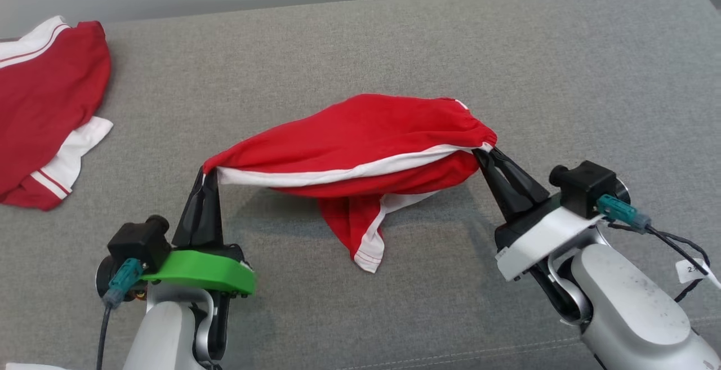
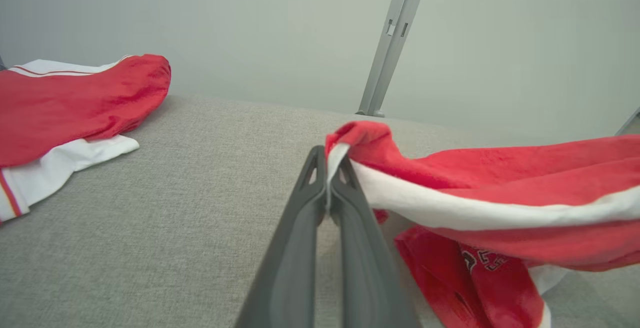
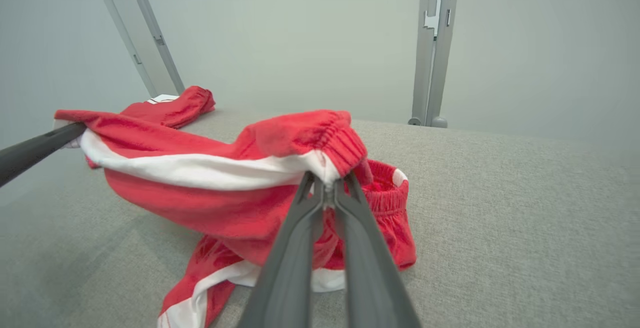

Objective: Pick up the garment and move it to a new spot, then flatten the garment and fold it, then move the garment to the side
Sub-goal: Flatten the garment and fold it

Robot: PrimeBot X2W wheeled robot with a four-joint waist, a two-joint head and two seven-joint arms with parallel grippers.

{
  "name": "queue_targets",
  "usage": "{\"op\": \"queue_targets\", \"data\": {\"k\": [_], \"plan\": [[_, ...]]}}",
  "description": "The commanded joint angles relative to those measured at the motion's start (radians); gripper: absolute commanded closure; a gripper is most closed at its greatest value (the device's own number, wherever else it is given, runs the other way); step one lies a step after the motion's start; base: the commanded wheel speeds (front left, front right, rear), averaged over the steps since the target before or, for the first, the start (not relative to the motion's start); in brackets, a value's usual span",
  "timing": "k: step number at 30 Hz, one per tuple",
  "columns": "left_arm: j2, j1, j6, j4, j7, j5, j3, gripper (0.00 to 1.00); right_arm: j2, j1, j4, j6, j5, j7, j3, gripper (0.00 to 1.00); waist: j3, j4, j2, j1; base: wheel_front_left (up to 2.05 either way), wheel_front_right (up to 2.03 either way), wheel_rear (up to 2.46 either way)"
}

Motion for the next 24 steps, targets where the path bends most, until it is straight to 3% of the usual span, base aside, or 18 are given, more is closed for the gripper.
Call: {"op": "queue_targets", "data": {"k": [1, 15, 18, 24], "plan": [[0.002, 0.023, -0.007, -0.056, 0.000, -0.026, 0.000, 1.00, -0.016, 0.036, -0.056, 0.000, 0.015, -0.003, -0.028, 1.00, -0.048, -0.029, 0.0095, 0.0000, 0.00, 0.00, 0.00], [0.017, 0.097, 0.012, -0.409, 0.010, -0.049, -0.006, 1.00, -0.128, 0.171, -0.420, 0.000, 0.106, 0.032, -0.165, 1.00, -0.192, -0.106, 0.0095, 0.0000, 0.00, 0.00, 0.00], [0.045, 0.039, 0.008, -0.519, 0.061, -0.036, -0.013, 1.00, -0.152, 0.181, -0.533, 0.000, 0.115, 0.099, -0.223, 1.00, -0.198, -0.109, 0.0095, 0.0000, 0.00, 0.00, 0.00], [0.086, -0.113, -0.012, -0.547, 0.161, -0.032, -0.030, 1.00, -0.164, 0.102, -0.552, 0.000, 0.121, 0.196, -0.233, 1.00, -0.157, -0.097, 0.0095, 0.0000, 0.00, 0.00, 0.00]]}}
